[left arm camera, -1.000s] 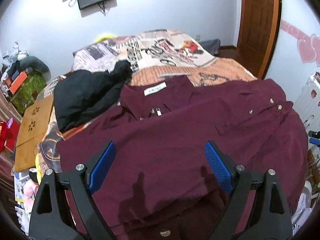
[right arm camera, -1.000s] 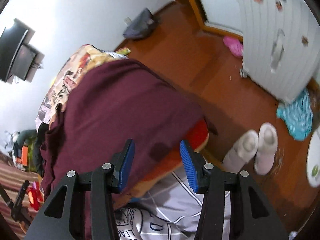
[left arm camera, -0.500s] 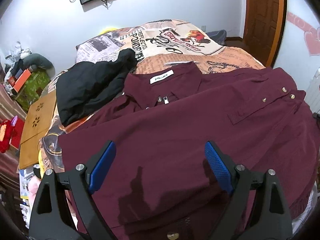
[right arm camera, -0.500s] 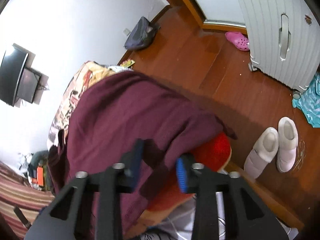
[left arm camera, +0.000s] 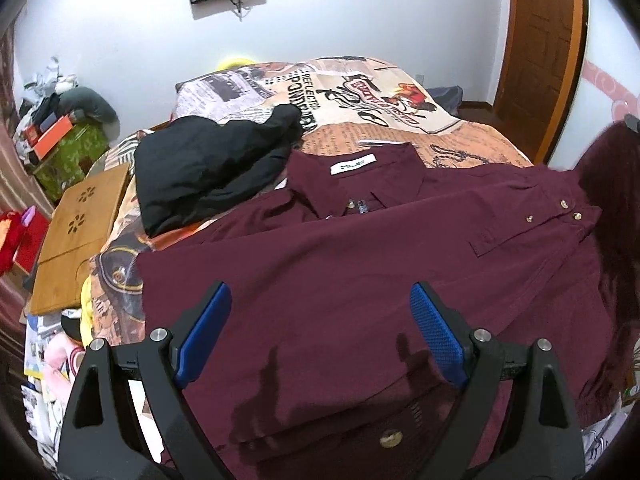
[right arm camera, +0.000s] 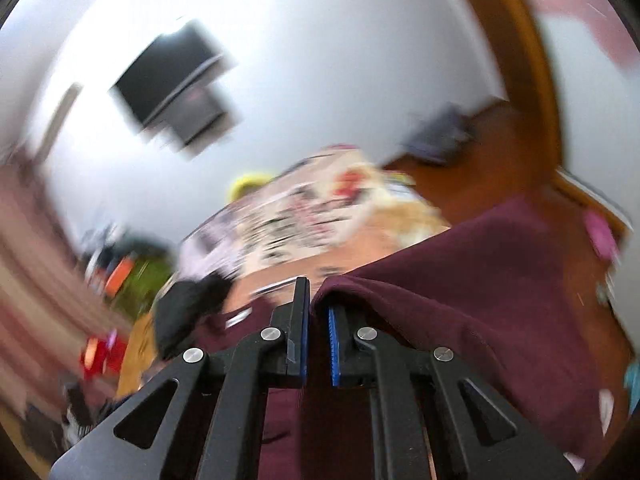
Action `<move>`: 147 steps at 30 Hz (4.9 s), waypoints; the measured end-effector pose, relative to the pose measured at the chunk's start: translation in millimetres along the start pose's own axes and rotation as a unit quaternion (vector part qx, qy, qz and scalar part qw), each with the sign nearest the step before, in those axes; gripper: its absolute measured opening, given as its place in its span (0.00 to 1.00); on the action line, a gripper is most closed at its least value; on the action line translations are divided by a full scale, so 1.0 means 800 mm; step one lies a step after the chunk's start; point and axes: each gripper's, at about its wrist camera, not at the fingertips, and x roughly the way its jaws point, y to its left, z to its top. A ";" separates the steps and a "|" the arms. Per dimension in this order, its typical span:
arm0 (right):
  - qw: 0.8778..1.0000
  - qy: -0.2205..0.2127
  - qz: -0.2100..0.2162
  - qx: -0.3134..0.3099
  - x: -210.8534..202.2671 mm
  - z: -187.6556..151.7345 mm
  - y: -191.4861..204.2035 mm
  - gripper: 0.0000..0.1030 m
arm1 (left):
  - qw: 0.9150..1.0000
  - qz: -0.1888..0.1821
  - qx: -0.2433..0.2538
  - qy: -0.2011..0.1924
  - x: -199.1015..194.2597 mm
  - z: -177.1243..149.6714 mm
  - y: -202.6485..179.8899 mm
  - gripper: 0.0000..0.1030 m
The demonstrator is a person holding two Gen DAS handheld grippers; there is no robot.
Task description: Fold large clothes
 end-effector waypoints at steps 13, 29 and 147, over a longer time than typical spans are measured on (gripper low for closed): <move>0.972 0.231 -0.018 -0.037 0.092 -0.138 0.008 0.16 | 0.999 -0.005 -0.029 0.029 0.011 -0.020 0.021 0.91; 0.966 0.135 -0.100 0.196 -0.022 -0.139 -0.116 0.43 | 0.999 -0.024 0.006 0.030 0.020 -0.006 -0.023 0.91; 0.964 0.219 -0.151 0.025 0.086 -0.126 -0.076 0.55 | 0.982 0.015 -0.173 0.080 0.053 -0.066 0.177 0.08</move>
